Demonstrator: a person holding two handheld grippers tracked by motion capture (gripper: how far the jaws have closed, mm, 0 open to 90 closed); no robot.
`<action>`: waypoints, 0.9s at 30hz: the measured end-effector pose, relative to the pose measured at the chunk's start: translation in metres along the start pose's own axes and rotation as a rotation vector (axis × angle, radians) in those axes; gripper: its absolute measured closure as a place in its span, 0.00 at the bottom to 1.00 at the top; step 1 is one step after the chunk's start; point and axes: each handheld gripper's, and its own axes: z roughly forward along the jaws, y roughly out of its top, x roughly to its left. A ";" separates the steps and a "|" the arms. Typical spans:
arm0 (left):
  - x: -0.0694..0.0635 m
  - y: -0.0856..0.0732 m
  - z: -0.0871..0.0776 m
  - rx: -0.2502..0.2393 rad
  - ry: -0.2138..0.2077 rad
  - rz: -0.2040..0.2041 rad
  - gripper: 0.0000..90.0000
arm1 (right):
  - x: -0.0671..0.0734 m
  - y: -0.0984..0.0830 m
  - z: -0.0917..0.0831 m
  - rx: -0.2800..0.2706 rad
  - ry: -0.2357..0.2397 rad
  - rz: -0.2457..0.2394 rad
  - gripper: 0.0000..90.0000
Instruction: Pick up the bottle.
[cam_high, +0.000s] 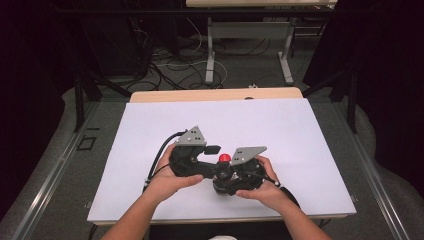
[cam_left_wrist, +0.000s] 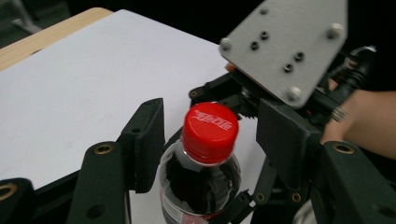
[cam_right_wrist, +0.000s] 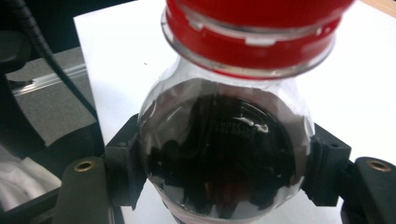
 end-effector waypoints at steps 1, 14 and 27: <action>0.000 0.000 0.000 0.000 0.000 0.000 0.48 | 0.000 0.000 0.000 0.001 0.011 -0.004 0.33; 0.009 -0.006 0.007 0.004 -0.082 0.060 0.67 | 0.005 0.001 0.001 0.001 0.065 -0.016 0.33; -0.008 -0.008 0.013 -0.016 0.101 0.024 0.68 | 0.006 0.001 0.003 0.023 -0.011 0.013 0.33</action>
